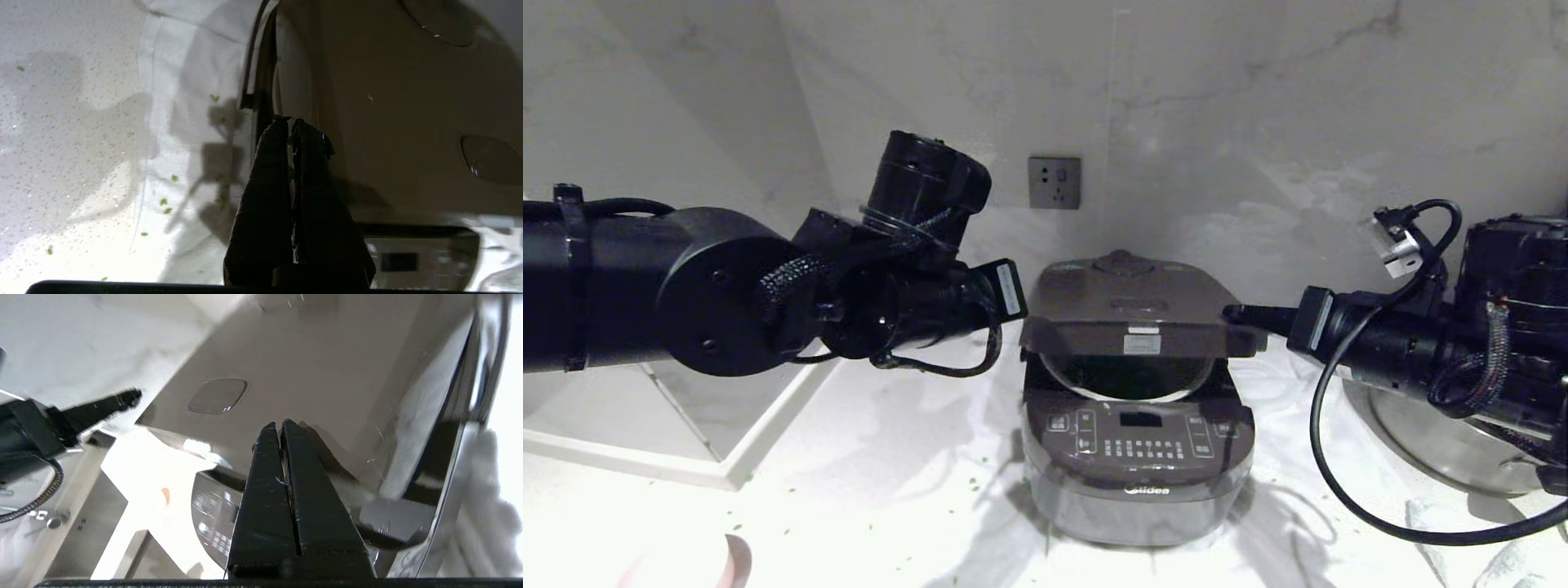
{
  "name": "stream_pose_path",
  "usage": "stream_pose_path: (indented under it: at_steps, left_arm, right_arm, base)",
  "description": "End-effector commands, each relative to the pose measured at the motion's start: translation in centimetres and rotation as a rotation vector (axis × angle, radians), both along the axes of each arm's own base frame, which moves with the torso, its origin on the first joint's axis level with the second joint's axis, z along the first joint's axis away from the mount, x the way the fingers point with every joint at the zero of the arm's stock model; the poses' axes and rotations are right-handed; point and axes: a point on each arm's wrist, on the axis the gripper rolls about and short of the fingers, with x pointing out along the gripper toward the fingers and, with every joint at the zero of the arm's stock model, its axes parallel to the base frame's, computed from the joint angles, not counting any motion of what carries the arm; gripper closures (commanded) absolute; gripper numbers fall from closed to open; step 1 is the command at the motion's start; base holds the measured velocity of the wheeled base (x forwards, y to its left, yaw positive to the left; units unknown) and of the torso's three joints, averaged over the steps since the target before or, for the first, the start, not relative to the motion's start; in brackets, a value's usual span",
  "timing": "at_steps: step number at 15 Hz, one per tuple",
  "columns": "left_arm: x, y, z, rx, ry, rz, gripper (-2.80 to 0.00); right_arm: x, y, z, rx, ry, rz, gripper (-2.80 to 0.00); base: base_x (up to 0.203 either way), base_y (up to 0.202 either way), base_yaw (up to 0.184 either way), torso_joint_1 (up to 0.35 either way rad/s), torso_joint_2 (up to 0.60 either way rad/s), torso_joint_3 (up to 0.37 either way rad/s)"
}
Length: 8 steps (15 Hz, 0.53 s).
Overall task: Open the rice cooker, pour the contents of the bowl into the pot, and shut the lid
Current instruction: Turn on the tap
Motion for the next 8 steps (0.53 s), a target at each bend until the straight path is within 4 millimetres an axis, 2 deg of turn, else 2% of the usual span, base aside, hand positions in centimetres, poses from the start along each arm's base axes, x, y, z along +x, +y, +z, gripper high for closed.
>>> stream_pose_path:
  at_steps: [1,4,8]
  left_arm:
    - [-0.9,1.2,2.5,-0.060,-0.058,0.018,0.00]
    - [-1.4,2.5,4.8,-0.104,-0.120,0.040,0.00]
    - [-4.1,5.4,7.8,-0.091,-0.227,0.030,0.00]
  right_arm:
    - [-1.4,-0.5,3.0,0.006,-0.123,-0.008,0.00]
    - [-2.6,-1.0,6.0,-0.028,-0.237,-0.046,0.00]
    - [-5.0,-1.9,8.7,-0.087,-0.338,-0.052,0.00]
  base:
    - [0.000,0.000,0.000,0.000,0.00,0.000]
    - [0.000,0.000,0.000,0.000,0.00,0.000]
    - [0.000,0.000,0.000,0.000,0.00,0.000]
